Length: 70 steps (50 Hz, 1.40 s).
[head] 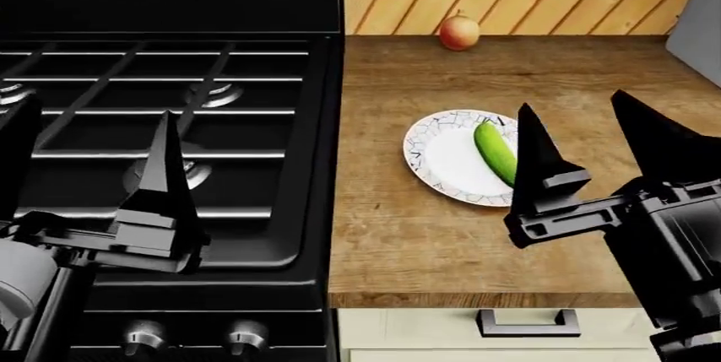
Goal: Pick the zucchini from the counter and place it in the microwave.
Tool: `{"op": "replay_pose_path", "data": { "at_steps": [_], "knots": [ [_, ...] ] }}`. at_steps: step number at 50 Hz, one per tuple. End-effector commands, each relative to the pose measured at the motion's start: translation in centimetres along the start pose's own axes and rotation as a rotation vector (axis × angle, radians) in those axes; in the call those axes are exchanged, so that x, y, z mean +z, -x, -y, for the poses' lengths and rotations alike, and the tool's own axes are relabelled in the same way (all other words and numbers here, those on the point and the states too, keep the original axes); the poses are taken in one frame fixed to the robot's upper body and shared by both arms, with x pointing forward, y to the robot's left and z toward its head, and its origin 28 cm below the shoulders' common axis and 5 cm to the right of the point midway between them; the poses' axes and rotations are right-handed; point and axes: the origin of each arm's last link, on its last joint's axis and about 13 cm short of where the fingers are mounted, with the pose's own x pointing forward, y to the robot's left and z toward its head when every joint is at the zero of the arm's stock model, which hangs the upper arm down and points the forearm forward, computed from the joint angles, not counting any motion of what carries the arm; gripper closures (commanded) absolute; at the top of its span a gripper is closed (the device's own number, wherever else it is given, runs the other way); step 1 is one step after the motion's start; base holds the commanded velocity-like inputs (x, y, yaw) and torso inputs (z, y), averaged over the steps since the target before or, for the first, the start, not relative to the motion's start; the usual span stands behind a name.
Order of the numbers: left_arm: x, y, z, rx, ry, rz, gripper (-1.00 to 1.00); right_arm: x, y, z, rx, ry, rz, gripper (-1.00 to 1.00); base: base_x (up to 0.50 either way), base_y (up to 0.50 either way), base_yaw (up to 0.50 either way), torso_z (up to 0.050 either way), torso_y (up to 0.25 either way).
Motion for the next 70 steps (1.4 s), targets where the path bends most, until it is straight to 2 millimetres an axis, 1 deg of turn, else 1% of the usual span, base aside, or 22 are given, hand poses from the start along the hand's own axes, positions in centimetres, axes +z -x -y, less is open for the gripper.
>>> {"op": "replay_pose_path", "data": {
  "at_steps": [1, 7, 16, 20, 24, 34, 46, 59, 70],
  "knots": [
    [0.6, 0.0, 0.1, -0.008, -0.006, 0.020, -1.00, 1.6, -1.2, 1.3, 0.036, -0.018, -0.035, -1.00, 0.00, 0.00, 0.00, 0.000, 0.000],
    [0.7, 0.1, 0.1, -0.009, -0.014, 0.023, -1.00, 2.3, -2.7, 2.2, 0.066, 0.015, -0.092, -1.00, 0.00, 0.00, 0.00, 0.000, 0.000],
    [0.8, 0.1, 0.1, -0.007, -0.011, 0.027, -1.00, 2.9, -4.9, 3.2, 0.119, 0.041, -0.198, -1.00, 0.00, 0.00, 0.00, 0.000, 0.000],
    [0.8, 0.1, 0.1, -0.005, -0.010, 0.035, -1.00, 2.8, -5.5, 3.3, 0.134, 0.061, -0.250, -1.00, 0.00, 0.00, 0.00, 0.000, 0.000],
    [0.9, 0.1, 0.1, -0.005, -0.014, 0.037, -1.00, 2.3, -5.9, 3.6, 0.138, 0.074, -0.298, -1.00, 0.00, 0.00, 0.00, 0.000, 0.000],
    [0.9, 0.1, 0.0, -0.003, -0.016, 0.036, -1.00, 1.2, -5.9, 4.2, 0.131, 0.069, -0.409, -1.00, 0.00, 0.00, 0.00, 0.000, 0.000],
    [0.9, 0.0, 0.0, -0.007, -0.015, 0.037, -1.00, 0.8, -6.1, 4.7, 0.121, 0.077, -0.478, -1.00, 0.00, 0.00, 0.00, 0.000, 0.000],
    [0.8, 0.0, 0.1, -0.008, -0.018, 0.033, -1.00, -0.3, -6.2, 5.9, 0.036, 0.045, -0.522, -1.00, 0.00, 0.00, 0.00, 0.000, 0.000],
    [0.7, 0.0, 0.0, -0.005, -0.012, 0.027, -1.00, -0.9, -6.9, 5.8, -0.021, 0.003, -0.586, -1.00, 0.00, 0.00, 0.00, 0.000, 0.000]
  ]
}}
